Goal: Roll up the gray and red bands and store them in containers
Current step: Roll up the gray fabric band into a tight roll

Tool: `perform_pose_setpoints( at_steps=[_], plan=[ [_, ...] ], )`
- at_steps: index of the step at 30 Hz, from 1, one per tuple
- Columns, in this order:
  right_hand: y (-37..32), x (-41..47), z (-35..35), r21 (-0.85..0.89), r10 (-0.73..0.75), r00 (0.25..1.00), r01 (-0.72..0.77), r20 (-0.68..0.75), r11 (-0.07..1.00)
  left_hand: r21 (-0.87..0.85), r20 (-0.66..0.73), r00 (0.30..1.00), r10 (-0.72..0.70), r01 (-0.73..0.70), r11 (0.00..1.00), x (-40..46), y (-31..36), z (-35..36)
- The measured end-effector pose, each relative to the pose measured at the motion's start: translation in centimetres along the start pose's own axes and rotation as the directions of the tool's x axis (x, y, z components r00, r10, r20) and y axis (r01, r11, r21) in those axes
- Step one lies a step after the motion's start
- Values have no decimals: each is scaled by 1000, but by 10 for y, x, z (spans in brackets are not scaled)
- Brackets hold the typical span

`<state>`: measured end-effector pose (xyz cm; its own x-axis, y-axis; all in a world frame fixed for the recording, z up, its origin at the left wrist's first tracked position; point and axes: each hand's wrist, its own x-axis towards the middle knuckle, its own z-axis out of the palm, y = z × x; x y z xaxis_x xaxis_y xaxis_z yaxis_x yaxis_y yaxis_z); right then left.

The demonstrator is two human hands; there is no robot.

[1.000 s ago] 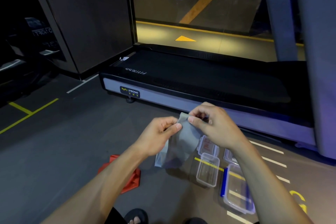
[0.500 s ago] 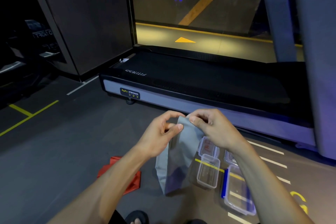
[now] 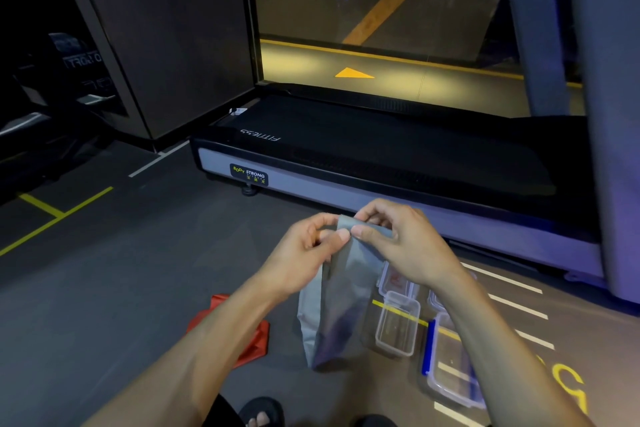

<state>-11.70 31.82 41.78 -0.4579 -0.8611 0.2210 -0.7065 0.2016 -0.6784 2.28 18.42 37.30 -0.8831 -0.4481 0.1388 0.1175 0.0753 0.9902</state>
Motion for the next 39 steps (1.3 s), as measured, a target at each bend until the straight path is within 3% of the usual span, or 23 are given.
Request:
perform_pose_setpoints(
  at_steps=[6, 11, 16, 23, 28, 39],
  plan=[
    [2, 0, -1, 26, 12, 1000, -12, -21, 1000, 0, 60, 998, 33, -33, 999, 2, -5, 0],
    [1, 1, 3, -25, -3, 1000, 3, 7, 1000, 117, -13, 999, 32, -30, 993, 5, -10, -3],
    [1, 3, 5, -39, 7, 999, -5, 42, 999, 94, -34, 997, 65, -61, 994, 6, -5, -1],
    [1, -1, 7, 95, 39, 998, -44, 49, 995, 94, -44, 997, 69, -65, 993, 2, -6, -3],
    [0, 2, 6, 133, 31, 999, -29, -12, 991, -39, -7, 999, 38, -39, 999, -1, -3, -3],
    [11, 4, 0, 332, 89, 996, -87, 12, 939, -9, 92, 996, -22, 23, 1000, -4, -1, -3]
  ],
)
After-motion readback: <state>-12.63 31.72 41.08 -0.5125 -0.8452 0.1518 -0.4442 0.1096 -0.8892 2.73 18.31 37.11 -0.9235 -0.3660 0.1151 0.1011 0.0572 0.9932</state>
